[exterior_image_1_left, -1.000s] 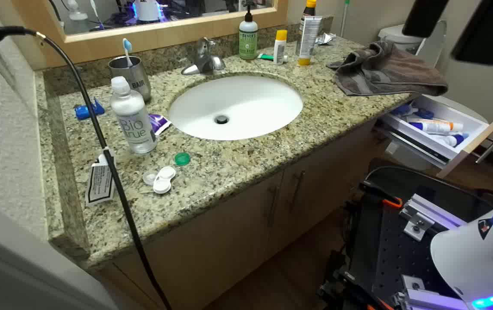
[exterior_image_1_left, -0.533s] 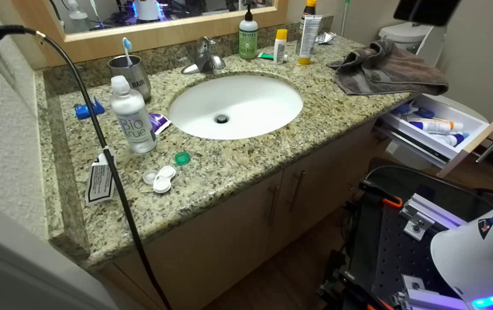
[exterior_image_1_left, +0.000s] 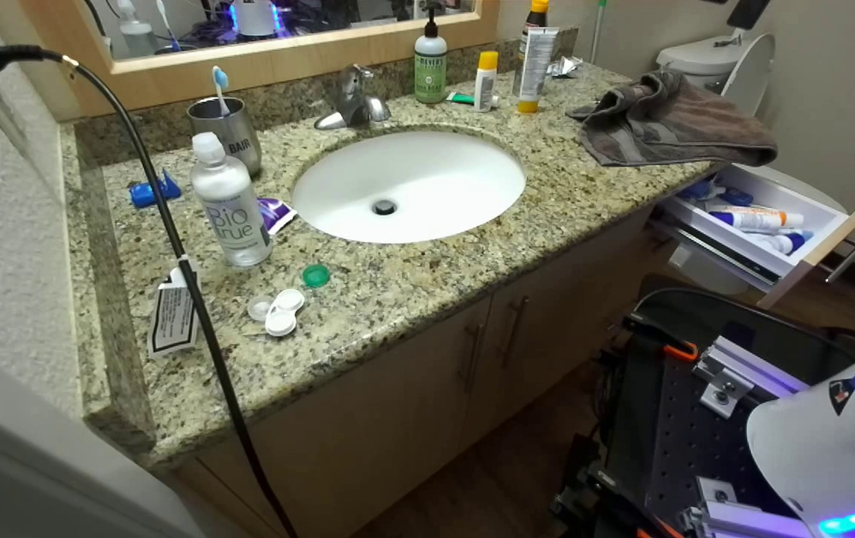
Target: Use the towel to wipe the table
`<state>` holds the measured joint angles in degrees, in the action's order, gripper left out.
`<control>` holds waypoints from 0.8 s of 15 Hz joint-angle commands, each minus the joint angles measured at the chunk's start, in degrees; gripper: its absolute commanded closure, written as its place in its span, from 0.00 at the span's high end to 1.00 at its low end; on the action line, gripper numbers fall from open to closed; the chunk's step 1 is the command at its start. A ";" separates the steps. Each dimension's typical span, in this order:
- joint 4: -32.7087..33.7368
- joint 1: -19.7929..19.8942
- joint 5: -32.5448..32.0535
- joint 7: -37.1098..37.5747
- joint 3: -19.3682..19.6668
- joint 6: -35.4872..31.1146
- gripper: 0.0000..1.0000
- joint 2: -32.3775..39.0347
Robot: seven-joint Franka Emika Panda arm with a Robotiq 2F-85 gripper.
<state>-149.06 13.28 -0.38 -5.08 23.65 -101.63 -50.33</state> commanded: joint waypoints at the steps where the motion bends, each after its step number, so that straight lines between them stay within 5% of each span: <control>1: 0.24 2.54 1.08 -1.78 0.11 -0.03 1.00 1.16; 3: 0.53 2.79 1.11 -1.83 0.42 0.04 1.00 1.71; 5: -0.92 4.35 -0.07 3.25 -1.08 -11.94 1.00 6.08; 12: 8.88 8.22 3.19 3.33 8.81 -38.94 1.00 28.56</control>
<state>-146.12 18.99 0.16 -0.70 30.09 -134.42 -32.36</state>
